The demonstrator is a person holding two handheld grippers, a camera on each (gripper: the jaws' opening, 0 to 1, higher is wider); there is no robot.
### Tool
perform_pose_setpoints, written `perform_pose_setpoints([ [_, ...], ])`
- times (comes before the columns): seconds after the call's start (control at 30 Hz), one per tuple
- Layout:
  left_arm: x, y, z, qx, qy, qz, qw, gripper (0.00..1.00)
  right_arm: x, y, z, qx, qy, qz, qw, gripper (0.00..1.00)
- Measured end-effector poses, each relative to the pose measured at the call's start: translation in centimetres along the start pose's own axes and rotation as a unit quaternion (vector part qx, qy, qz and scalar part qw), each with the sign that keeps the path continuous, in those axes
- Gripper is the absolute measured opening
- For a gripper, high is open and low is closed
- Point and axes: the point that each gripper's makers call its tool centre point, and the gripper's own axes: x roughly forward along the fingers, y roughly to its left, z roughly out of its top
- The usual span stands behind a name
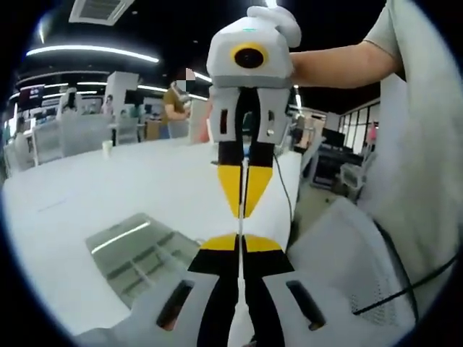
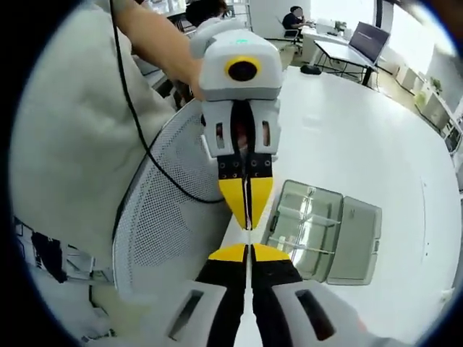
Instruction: Insert the divider into the dual guide fixture by aligning both edges with the guide slots and pushing it downward to the bottom, including one-sided entry, uneven engagement, binding, and posture correction.
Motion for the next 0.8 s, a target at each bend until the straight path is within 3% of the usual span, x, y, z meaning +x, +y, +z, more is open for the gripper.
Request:
perform_pose_setpoints([
  [0.53, 0.19, 0.58, 0.12, 0.001, 0.008, 0.000, 1.0000, 0.00, -0.34, -0.50, 0.43, 0.029, 0.009, -0.007, 0.9995, 0.00],
  [0.8, 0.41, 1.02, -0.51, -0.003, 0.028, 0.011, 0.9996, 0.00, 0.10, -0.75, 0.19, 0.026, 0.017, -0.012, 0.9994, 0.00],
])
